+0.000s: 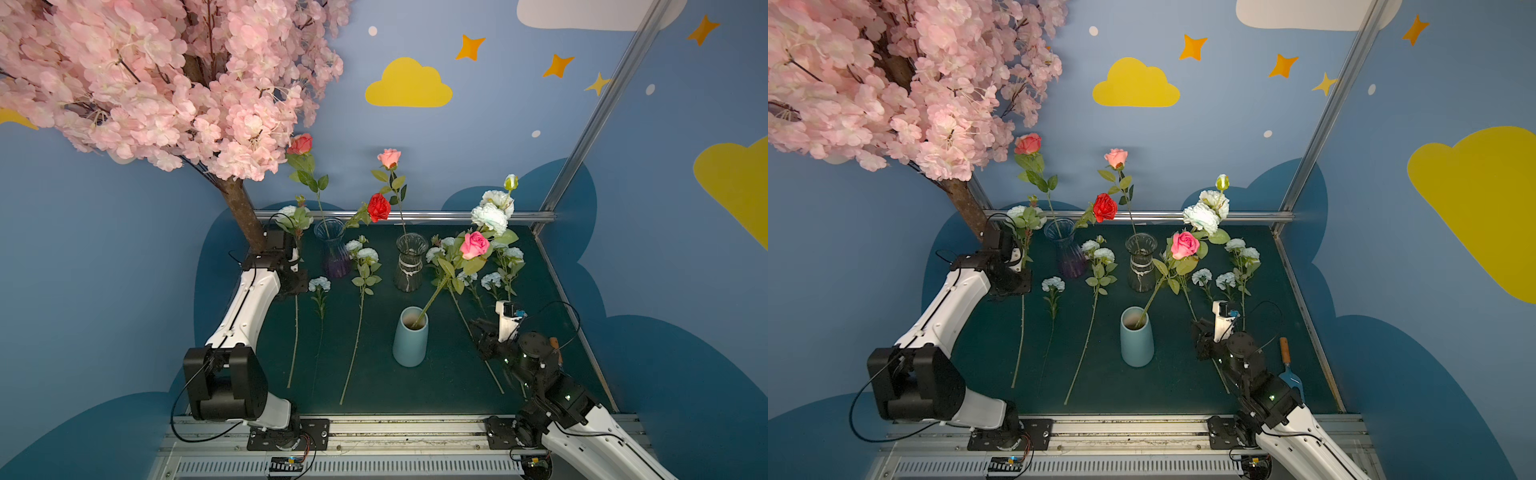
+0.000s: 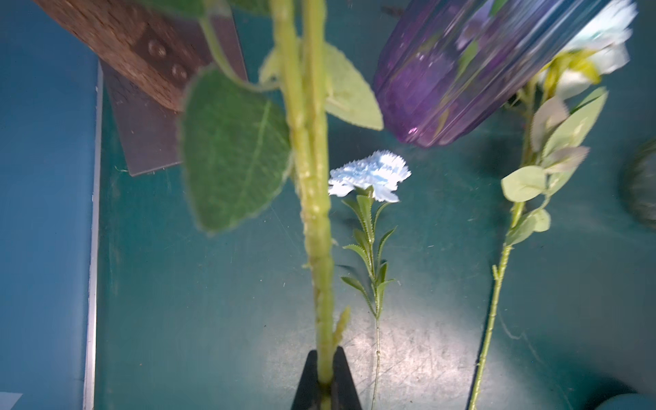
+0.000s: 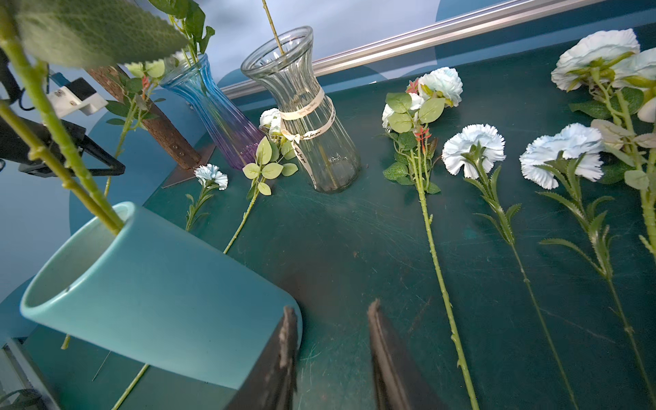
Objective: Pick out blue flowers from the vase
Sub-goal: Place the flower at the center of the board.
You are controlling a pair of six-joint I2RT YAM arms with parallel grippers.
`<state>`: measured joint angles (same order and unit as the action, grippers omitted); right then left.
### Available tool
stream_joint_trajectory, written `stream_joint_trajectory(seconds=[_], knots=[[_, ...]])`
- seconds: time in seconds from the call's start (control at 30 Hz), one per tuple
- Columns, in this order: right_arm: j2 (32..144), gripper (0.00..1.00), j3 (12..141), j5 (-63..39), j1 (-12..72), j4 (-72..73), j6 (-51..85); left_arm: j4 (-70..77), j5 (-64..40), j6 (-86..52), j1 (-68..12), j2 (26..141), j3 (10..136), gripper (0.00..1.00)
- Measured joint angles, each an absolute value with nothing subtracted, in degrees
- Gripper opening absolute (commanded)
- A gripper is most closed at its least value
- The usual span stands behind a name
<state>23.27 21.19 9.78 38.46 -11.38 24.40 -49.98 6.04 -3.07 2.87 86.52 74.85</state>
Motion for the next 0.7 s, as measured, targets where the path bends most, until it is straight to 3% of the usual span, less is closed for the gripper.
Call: stream_joint_trajectory(seconds=[0.7], knots=[[21.5,0.33,20.5,9.3,38.4,-11.4,24.6,-54.3,6.3,-1.2,4.1,105.2,81.2,0.02]])
